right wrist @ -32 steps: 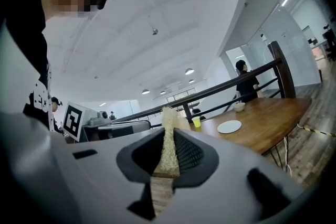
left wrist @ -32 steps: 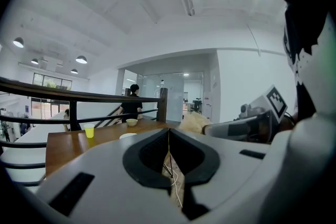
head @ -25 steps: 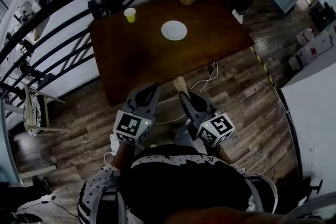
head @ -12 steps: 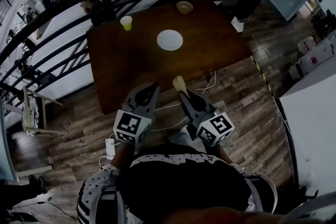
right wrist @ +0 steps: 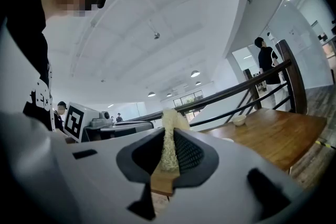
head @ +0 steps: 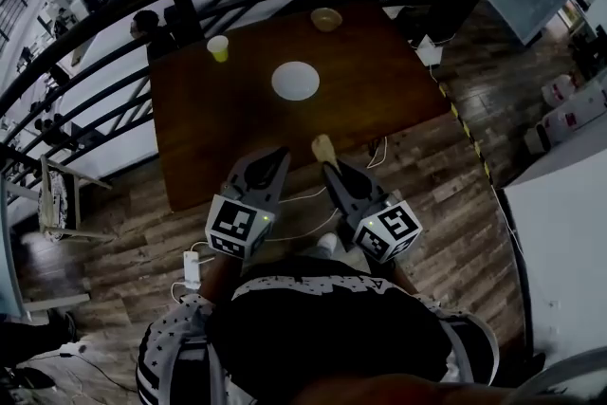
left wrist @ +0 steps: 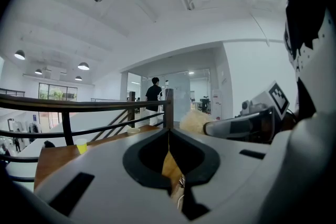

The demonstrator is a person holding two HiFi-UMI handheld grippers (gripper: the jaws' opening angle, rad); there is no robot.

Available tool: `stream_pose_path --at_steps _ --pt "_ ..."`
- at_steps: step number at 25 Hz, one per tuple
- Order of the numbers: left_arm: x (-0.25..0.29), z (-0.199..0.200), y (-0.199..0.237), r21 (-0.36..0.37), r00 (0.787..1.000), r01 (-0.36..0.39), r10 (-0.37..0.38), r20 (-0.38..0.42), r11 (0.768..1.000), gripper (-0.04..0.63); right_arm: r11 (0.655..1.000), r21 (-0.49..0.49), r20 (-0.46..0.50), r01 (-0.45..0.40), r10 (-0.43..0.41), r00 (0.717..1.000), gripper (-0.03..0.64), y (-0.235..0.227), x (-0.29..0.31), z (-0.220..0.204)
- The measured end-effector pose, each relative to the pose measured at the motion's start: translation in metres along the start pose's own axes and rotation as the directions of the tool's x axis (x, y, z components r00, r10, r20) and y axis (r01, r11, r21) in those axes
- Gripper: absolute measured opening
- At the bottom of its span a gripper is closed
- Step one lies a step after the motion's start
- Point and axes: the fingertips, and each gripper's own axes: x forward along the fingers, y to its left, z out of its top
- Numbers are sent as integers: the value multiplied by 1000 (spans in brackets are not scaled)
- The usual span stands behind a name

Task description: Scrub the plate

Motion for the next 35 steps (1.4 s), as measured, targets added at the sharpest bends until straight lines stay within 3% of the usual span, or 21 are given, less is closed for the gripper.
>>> stream_pose_path --at_steps 5,12,25,35 --pt "18 3 -10 5 999 -41 41 -9 999 14 1000 4 8 -24 24 1000 50 -25 -9 5" --pt "48 3 -24 17 999 -42 42 -17 999 14 999 7 7 -38 38 999 49 -54 -18 10" --pt "119 23 -78 58 999 30 -29 -18 998 14 1000 28 29 -3 2 1000 49 -117 -59 27" --pt "134 15 -96 67 998 46 -42 -55 997 14 999 46 42 19 -20 999 50 -139 -77 22"
